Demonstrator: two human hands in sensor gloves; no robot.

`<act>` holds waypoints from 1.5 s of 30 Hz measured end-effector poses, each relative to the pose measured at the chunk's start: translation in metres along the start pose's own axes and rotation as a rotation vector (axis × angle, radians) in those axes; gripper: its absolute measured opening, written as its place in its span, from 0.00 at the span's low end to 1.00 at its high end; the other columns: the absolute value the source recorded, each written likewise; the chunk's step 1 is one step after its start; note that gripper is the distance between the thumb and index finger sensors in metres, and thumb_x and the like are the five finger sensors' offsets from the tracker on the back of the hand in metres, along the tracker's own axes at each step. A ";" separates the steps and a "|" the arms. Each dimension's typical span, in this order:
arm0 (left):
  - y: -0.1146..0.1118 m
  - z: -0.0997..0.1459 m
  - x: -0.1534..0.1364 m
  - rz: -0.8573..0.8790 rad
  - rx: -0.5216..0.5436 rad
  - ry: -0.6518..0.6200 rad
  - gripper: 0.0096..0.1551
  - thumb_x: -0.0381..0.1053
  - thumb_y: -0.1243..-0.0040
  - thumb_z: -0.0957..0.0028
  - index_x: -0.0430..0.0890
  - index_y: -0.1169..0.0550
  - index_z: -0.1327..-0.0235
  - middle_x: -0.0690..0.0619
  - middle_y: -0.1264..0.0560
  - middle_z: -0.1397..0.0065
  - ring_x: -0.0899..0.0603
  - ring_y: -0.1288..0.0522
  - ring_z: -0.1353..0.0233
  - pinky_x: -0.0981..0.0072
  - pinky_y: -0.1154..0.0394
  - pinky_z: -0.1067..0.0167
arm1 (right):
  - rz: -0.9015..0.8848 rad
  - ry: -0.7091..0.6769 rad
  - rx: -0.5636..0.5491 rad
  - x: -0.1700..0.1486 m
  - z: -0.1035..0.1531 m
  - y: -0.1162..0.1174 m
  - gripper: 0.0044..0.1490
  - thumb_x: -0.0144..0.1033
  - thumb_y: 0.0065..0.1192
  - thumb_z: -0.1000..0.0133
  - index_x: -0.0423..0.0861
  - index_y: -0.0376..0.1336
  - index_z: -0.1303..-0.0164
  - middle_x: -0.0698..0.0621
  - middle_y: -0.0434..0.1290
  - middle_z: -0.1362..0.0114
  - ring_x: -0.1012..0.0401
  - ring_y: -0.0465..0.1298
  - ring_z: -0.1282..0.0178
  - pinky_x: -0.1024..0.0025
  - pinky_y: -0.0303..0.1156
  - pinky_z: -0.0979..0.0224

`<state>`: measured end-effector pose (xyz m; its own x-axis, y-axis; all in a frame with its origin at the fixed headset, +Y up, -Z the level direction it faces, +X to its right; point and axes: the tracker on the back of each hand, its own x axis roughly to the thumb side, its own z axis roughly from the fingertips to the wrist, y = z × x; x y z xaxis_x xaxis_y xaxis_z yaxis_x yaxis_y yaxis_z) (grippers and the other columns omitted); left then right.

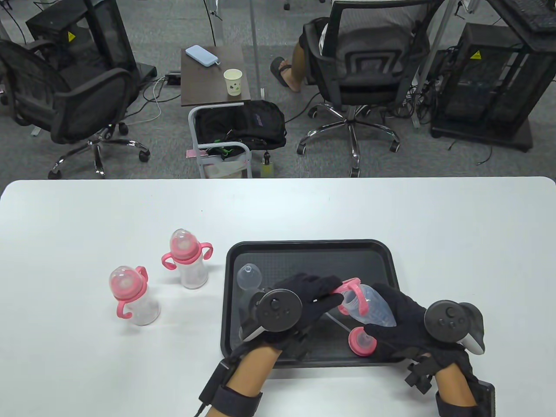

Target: Assemble baby bottles from components

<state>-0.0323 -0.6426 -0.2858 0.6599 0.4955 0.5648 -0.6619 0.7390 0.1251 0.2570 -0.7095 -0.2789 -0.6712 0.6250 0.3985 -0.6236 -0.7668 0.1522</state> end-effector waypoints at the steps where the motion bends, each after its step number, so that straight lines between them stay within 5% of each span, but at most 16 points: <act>1: -0.001 0.000 0.004 -0.015 -0.006 -0.010 0.24 0.65 0.23 0.57 0.60 0.11 0.48 0.63 0.11 0.57 0.48 0.12 0.59 0.65 0.15 0.68 | -0.006 0.000 -0.004 0.000 0.000 0.000 0.60 0.59 0.74 0.46 0.42 0.47 0.16 0.36 0.63 0.19 0.34 0.70 0.26 0.39 0.75 0.41; 17: -0.002 0.013 0.057 -0.276 0.119 -0.141 0.24 0.66 0.24 0.57 0.61 0.11 0.48 0.63 0.11 0.57 0.48 0.13 0.58 0.64 0.16 0.67 | -0.102 -0.047 -0.078 0.003 0.002 -0.002 0.60 0.60 0.73 0.46 0.41 0.47 0.17 0.36 0.63 0.20 0.35 0.71 0.27 0.40 0.77 0.42; 27: 0.001 0.015 0.064 -0.255 0.125 -0.157 0.30 0.68 0.25 0.57 0.60 0.14 0.42 0.64 0.11 0.53 0.48 0.13 0.56 0.64 0.16 0.65 | -0.139 -0.067 -0.125 0.001 0.004 -0.005 0.60 0.60 0.73 0.46 0.40 0.47 0.17 0.35 0.63 0.20 0.35 0.71 0.26 0.39 0.78 0.41; 37: -0.004 0.011 0.037 -0.179 -0.006 -0.017 0.43 0.77 0.31 0.57 0.60 0.20 0.28 0.59 0.16 0.38 0.42 0.16 0.44 0.57 0.17 0.54 | -0.153 -0.020 -0.153 -0.015 0.007 -0.013 0.60 0.60 0.73 0.45 0.40 0.47 0.17 0.35 0.63 0.20 0.34 0.71 0.27 0.39 0.78 0.41; 45: -0.046 0.004 0.001 -0.267 -0.347 0.095 0.53 0.82 0.32 0.59 0.60 0.25 0.20 0.54 0.24 0.23 0.36 0.22 0.32 0.49 0.20 0.45 | -0.175 -0.006 -0.202 -0.021 0.011 -0.023 0.60 0.61 0.72 0.45 0.39 0.47 0.17 0.34 0.63 0.20 0.34 0.71 0.27 0.39 0.78 0.41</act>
<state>-0.0022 -0.6778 -0.2880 0.8322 0.2940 0.4701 -0.3160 0.9482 -0.0336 0.2903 -0.7067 -0.2808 -0.5441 0.7443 0.3874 -0.7978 -0.6018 0.0359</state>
